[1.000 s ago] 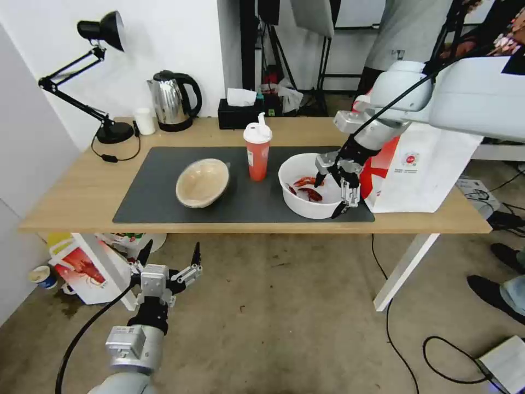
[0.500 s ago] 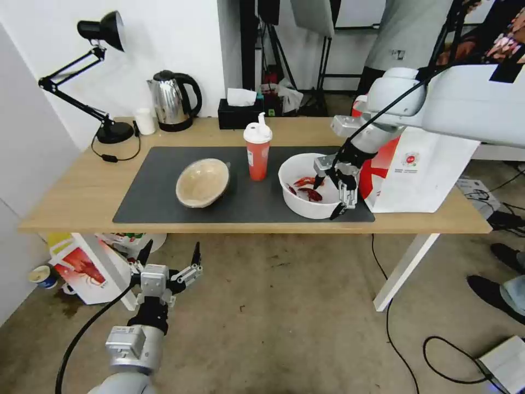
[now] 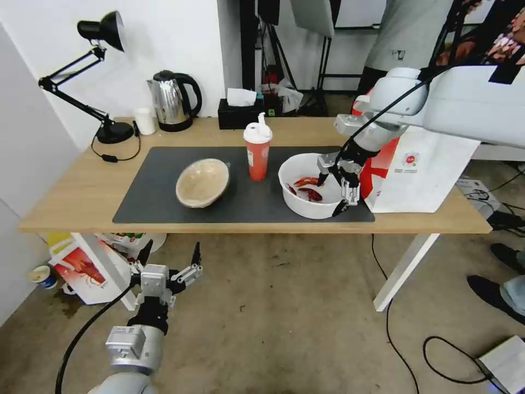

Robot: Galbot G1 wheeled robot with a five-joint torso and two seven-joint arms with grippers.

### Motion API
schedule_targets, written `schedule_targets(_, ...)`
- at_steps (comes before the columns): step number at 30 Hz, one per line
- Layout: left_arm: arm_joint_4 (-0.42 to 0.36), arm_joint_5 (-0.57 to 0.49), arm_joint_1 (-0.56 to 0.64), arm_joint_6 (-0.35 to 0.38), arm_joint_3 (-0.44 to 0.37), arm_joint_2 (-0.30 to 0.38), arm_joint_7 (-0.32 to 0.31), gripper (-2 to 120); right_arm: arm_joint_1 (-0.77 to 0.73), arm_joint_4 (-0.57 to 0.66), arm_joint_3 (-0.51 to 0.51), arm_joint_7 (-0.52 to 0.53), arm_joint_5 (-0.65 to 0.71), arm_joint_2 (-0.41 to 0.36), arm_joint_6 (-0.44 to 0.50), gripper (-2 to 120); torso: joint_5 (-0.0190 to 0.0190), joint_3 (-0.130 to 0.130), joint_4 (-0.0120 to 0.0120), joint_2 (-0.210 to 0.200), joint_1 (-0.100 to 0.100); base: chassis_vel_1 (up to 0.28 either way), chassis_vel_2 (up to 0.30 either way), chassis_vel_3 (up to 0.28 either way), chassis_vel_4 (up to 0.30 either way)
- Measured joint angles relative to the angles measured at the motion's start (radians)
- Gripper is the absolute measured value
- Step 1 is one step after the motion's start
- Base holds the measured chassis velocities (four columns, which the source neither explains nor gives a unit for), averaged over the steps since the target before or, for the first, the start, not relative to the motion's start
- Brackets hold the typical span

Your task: Pick up the trash from the table and place it into the takeout bag.

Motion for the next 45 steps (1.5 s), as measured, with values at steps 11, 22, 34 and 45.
schedule_targets(11, 0.000, 0.000, 0.000, 0.000, 0.000, 0.000, 0.000, 100, -0.061, -0.046, 0.043, 0.001, -0.019, -0.024, 0.000, 100, 0.0001, 0.000, 0.0001, 0.000, 0.000, 0.000, 0.000, 0.000, 0.000)
schedule_targets(22, 0.000, 0.000, 0.000, 0.000, 0.000, 0.000, 0.000, 100, -0.078, -0.066, 0.057, -0.009, -0.029, -0.027, -0.004, 84, 0.0000, 0.000, 0.0001, 0.000, 0.000, 0.000, 0.000, 0.000, 0.000)
schedule_targets(34, 0.000, 0.000, 0.000, 0.000, 0.000, 0.000, 0.000, 100, -0.072, -0.063, 0.056, -0.010, -0.024, -0.026, -0.005, 44, 0.0001, 0.000, 0.0000, 0.000, 0.000, 0.000, 0.000, 0.000, 0.000)
schedule_targets(45, 0.000, 0.000, 0.000, 0.000, 0.000, 0.000, 0.000, 100, -0.065, -0.050, 0.049, -0.014, -0.018, -0.020, -0.005, 3, 0.0000, 0.000, 0.0001, 0.000, 0.000, 0.000, 0.000, 0.000, 0.000)
